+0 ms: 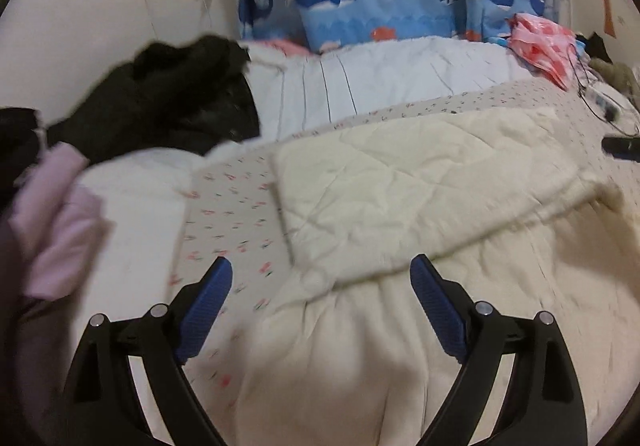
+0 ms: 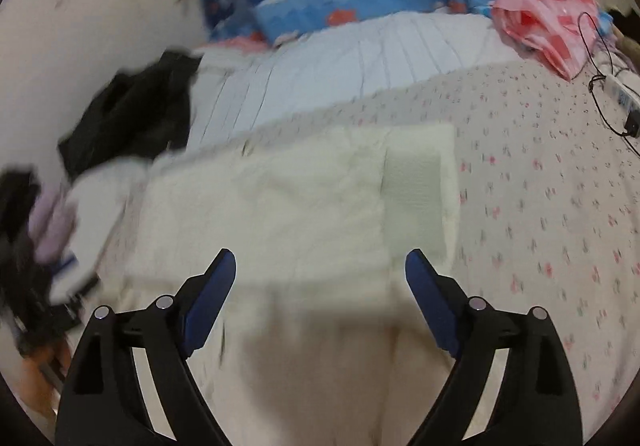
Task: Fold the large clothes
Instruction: 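Move both open tools to the hem edge of the cream jacket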
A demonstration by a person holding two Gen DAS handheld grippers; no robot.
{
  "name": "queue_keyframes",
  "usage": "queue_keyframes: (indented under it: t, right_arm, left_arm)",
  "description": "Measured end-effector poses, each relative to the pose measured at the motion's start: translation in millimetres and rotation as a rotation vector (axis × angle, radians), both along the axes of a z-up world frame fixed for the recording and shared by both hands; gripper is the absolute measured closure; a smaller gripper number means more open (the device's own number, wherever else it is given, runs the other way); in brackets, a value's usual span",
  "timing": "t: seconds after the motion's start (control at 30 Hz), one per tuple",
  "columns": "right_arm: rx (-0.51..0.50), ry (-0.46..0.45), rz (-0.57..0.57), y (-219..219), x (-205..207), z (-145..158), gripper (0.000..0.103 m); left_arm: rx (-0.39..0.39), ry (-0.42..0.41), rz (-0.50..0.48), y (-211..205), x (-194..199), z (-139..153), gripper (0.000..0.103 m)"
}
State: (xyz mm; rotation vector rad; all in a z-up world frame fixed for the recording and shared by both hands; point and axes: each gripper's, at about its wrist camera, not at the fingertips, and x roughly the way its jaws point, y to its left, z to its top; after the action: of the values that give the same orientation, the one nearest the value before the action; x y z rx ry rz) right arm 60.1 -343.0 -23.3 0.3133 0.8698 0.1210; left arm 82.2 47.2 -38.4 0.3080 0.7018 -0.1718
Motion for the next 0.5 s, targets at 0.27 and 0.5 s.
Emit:
queue_keyframes:
  t: [0.27,0.5]
  right_arm:
    - [0.106,0.119,-0.163,-45,-35,-49,0.019]
    - [0.031,0.070,-0.162,-37,-31,-38,0.015]
  left_arm:
    - [-0.027,-0.089,0.018,16,-54,11,0.010]
    - [0.078,-0.149,-0.013,11,-60,7,0.010]
